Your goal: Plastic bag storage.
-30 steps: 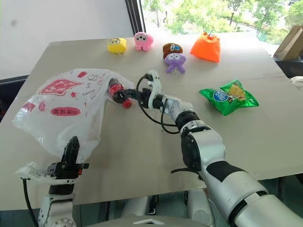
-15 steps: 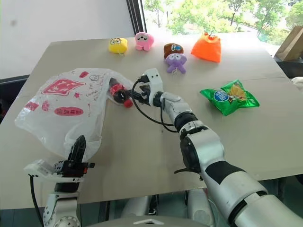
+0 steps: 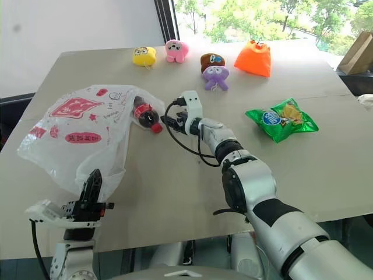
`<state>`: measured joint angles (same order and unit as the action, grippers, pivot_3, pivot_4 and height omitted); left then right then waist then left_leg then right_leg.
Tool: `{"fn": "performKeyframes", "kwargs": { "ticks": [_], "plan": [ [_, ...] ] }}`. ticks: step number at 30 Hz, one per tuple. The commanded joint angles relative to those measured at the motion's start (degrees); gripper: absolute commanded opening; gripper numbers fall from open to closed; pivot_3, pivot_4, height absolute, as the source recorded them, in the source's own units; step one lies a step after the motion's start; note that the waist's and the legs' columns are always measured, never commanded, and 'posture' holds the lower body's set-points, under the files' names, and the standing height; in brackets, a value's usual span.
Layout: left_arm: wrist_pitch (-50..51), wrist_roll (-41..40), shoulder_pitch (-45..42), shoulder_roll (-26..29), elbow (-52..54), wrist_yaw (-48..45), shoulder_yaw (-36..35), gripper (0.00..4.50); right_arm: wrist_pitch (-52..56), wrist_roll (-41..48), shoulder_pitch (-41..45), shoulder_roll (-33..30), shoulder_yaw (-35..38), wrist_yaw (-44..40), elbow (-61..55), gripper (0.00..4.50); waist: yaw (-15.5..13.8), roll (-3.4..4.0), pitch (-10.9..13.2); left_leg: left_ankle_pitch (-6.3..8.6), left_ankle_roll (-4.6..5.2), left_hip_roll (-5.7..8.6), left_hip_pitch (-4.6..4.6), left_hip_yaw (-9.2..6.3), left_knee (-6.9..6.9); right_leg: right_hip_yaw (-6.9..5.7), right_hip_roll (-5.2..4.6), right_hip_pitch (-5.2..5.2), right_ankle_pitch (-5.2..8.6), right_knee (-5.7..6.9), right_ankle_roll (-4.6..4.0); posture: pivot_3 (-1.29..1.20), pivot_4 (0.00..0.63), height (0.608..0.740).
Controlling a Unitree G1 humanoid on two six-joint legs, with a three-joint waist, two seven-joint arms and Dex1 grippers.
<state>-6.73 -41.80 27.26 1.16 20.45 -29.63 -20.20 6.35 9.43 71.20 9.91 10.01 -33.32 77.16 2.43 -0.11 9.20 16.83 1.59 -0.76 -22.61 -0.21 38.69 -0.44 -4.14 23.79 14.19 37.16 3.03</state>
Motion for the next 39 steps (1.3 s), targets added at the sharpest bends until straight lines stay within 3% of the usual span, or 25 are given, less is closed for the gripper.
{"fn": "performKeyframes", "kwargs": {
  "ticks": [1,4,5,13,18,22,24,31,34,39],
  "plan": [
    [-1.82,0.35,1.22,-0.38,2.94,0.16,-0.15,0.0,-0.41,-0.22,-0.2,11.69,-0.61,-1.53,-0.7,1.6,-0.01,0.0,0.0,0.0,0.0,-0.01,0.0,0.0,0.0,0.0,0.0,0.0,0.0,0.0,0.0,0.0,0.15,0.74],
    [-2.25,0.6,1.75,-0.76,3.35,0.44,-0.2,0.0,-0.64,-0.59,-0.39,12.33,-1.15,-1.55,-0.61,0.13,-0.02,0.0,0.0,0.0,0.0,-0.04,0.0,0.0,0.0,0.0,0.0,0.0,0.0,0.0,0.0,0.0,0.15,0.74],
    [-2.36,0.61,1.85,-0.83,3.42,0.5,-0.22,0.0,-0.77,-0.71,-0.46,12.49,-1.29,-1.52,-0.59,0.05,-0.02,0.0,0.0,0.0,0.0,-0.04,0.0,0.0,0.0,0.0,0.0,0.0,0.0,0.0,0.0,0.0,0.15,0.74],
    [-2.92,0.73,2.33,-0.78,3.25,0.56,0.07,0.0,-0.57,2.46,0.53,12.32,1.17,-4.38,-1.48,0.05,-0.03,0.0,0.0,0.0,0.0,-0.04,0.0,0.0,0.0,-0.01,0.01,0.0,0.0,0.0,0.0,0.0,0.15,0.74],
    [-2.04,0.97,0.09,0.35,2.07,0.13,0.82,0.0,8.88,13.11,1.77,8.78,7.93,-20.07,-4.84,0.05,-0.12,0.0,0.0,0.0,0.01,-0.04,0.0,-0.01,0.0,-0.02,0.02,-0.01,0.0,0.0,0.0,0.0,0.15,0.74],
    [-0.81,0.91,-2.69,1.81,0.52,-0.22,1.24,0.0,18.43,17.25,0.25,4.87,7.58,-32.24,-9.55,0.05,-0.15,0.0,0.0,0.01,0.02,-0.04,0.0,-0.02,0.01,-0.03,0.02,-0.01,0.0,0.0,0.0,0.0,0.15,0.74],
    [-0.03,1.12,-4.56,2.98,-0.09,-0.61,1.77,0.0,21.88,18.01,-1.17,2.91,6.69,-34.52,-12.18,0.05,-0.15,0.0,0.0,0.01,0.02,0.0,0.0,-0.02,0.01,-0.03,0.03,-0.01,0.0,0.02,0.0,0.0,0.15,0.74],
    [4.02,3.16,-12.01,7.1,-2.91,-0.78,4.68,0.0,7.01,9.02,-7.37,1.17,1.6,-15.99,-14.24,0.05,-0.17,-0.02,-0.02,-0.02,-0.02,0.15,0.01,-0.07,0.12,-0.04,0.0,0.0,0.0,0.23,0.01,0.0,0.15,0.74],
    [8.58,3.01,-17.7,7.78,-5.14,1.8,6.51,0.0,8.57,9.84,-10.78,0.68,1.11,-16.06,-18.49,0.81,-0.26,-0.02,-0.01,-0.06,-0.1,0.17,0.01,-0.08,0.22,-0.03,0.01,0.01,0.0,0.38,0.01,0.0,0.15,0.74],
    [11.92,7.1,-32.05,7.13,-13.34,8.66,7.77,0.0,17.75,13.49,-21.7,-1.39,-1.2,-16.16,-38.36,3.22,-0.78,-0.04,-0.03,-0.07,-0.1,0.17,0.04,-0.2,0.59,-0.06,0.02,-0.02,0.0,0.72,0.01,0.0,0.15,0.74]
  ]
}}
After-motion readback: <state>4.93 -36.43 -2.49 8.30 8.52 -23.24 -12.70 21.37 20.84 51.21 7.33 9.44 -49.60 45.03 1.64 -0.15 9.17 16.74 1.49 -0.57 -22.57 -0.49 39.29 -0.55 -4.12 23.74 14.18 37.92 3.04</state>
